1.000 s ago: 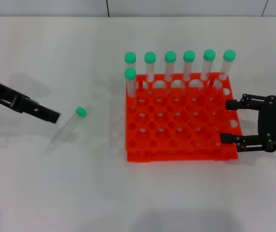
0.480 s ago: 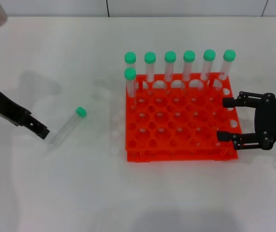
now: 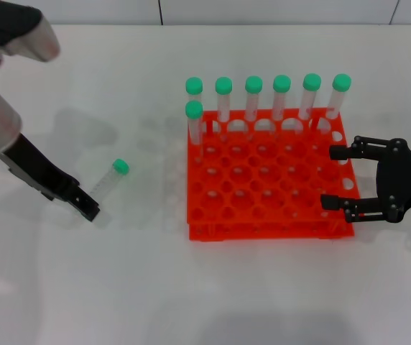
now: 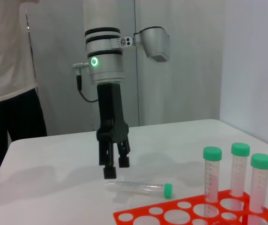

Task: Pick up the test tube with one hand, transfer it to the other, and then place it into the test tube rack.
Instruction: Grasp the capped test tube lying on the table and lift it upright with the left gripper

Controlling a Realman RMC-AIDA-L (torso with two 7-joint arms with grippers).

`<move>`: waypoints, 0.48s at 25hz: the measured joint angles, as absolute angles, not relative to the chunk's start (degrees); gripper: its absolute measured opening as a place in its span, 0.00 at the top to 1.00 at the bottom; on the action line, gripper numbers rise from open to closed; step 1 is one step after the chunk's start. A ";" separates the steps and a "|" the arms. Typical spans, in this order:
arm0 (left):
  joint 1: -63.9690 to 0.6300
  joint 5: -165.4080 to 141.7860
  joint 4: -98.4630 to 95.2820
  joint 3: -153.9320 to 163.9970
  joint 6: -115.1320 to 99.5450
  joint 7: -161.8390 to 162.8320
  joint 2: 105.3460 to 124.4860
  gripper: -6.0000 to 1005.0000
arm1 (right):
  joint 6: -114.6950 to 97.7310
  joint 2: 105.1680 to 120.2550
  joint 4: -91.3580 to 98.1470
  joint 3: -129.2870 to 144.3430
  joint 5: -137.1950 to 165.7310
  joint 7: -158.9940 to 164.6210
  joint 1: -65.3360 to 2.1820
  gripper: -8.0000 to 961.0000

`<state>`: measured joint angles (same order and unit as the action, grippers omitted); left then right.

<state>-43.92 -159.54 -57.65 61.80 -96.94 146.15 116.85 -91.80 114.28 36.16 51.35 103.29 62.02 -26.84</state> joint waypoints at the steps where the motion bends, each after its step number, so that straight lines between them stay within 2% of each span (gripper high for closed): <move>1: -43.96 -159.54 -57.64 63.33 -96.93 147.12 117.20 0.11 | -91.75 114.28 36.16 51.30 103.29 62.01 -26.84 0.16; 12: -43.69 -161.64 -57.48 65.94 -95.23 150.27 118.24 0.12 | -91.49 114.25 35.84 51.24 103.38 61.21 -26.40 0.17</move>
<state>-43.69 -161.64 -57.48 65.94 -95.23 150.27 118.24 -91.50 114.25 35.84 51.24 103.38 61.21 -26.40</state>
